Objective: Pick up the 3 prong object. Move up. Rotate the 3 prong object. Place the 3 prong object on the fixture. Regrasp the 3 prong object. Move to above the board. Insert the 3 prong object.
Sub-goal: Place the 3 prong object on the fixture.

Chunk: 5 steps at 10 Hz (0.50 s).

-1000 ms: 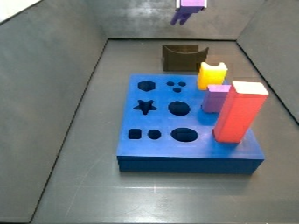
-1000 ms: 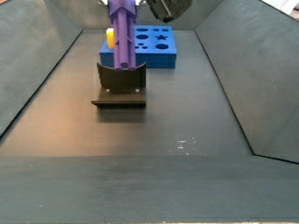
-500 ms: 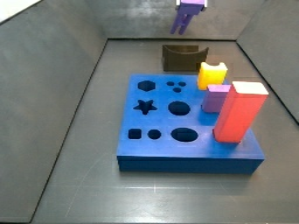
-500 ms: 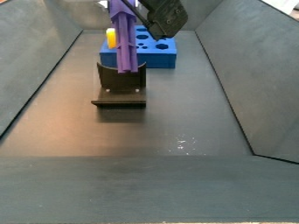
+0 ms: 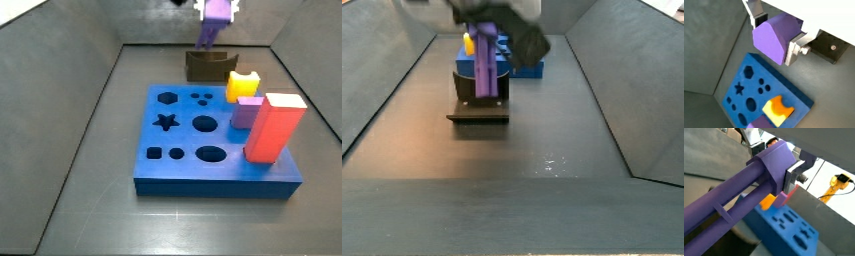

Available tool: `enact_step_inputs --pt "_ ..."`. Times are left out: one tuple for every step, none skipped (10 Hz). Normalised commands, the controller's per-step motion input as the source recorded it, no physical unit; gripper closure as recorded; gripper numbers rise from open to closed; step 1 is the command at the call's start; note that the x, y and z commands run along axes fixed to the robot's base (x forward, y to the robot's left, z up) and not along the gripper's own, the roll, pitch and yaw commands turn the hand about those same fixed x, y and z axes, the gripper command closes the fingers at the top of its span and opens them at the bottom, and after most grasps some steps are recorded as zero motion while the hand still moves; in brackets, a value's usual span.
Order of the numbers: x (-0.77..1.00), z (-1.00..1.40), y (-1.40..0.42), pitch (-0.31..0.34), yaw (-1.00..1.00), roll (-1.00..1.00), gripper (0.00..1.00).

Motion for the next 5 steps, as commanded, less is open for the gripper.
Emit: enact_step_inputs --pt "0.11 -1.00 0.09 -0.120 -0.01 -0.10 1.00" --pt "0.10 -0.90 0.08 -0.112 0.01 -0.09 1.00" --pt "0.08 -0.65 0.05 -0.091 0.03 -0.08 1.00" --pt "0.07 -0.47 0.05 -0.079 0.04 -0.07 1.00" --pt "0.06 -0.38 0.10 -0.071 0.04 -0.04 1.00"
